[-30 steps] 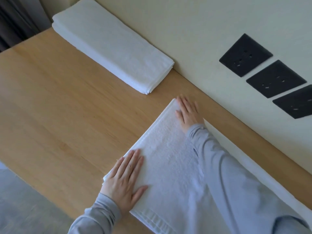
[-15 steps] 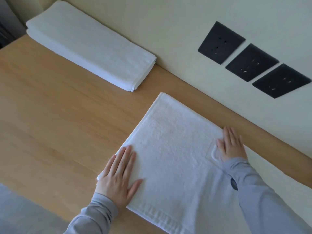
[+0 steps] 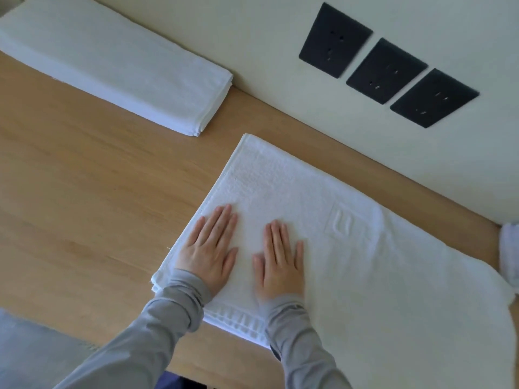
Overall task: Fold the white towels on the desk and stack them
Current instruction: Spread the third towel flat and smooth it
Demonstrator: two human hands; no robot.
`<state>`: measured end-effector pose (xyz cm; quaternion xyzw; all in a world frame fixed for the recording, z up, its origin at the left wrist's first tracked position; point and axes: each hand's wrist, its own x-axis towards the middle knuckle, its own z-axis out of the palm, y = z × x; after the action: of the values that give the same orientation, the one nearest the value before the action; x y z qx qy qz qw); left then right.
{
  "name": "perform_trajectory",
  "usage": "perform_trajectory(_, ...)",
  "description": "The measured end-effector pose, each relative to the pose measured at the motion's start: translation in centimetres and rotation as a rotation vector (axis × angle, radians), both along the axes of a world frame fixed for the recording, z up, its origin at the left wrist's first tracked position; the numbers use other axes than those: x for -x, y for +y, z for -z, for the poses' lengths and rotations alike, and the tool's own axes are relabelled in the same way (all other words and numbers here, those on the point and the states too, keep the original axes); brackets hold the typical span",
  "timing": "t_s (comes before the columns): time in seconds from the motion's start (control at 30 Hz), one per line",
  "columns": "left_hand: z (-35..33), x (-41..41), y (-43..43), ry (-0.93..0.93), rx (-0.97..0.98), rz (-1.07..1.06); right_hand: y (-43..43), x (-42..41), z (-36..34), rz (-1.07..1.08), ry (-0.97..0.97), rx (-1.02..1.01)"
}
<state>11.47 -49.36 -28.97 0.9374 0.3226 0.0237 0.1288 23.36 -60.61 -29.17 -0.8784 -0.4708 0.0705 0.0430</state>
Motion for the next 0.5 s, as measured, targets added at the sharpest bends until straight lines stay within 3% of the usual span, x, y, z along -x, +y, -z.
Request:
perform_trajectory(0.2,0.2,-0.2,-0.1,0.031,0.011,0.009,-14.7,-6.5,-0.2,0.53,-0.032,0.101)
perform_trajectory(0.33,0.1,-0.1,-0.1,0.035,0.021,0.016,-17.3,-7.9,-1.2,0.78,-0.022,0.149)
perform_trajectory(0.4,0.0,-0.1,-0.1,0.033,0.019,0.015,-14.7,-6.9,-1.7,0.74,-0.016,0.047)
perform_trajectory(0.5,0.1,-0.2,-0.1,0.026,0.017,0.013,-9.1,-3.0,-1.8,0.322,0.01,-0.016)
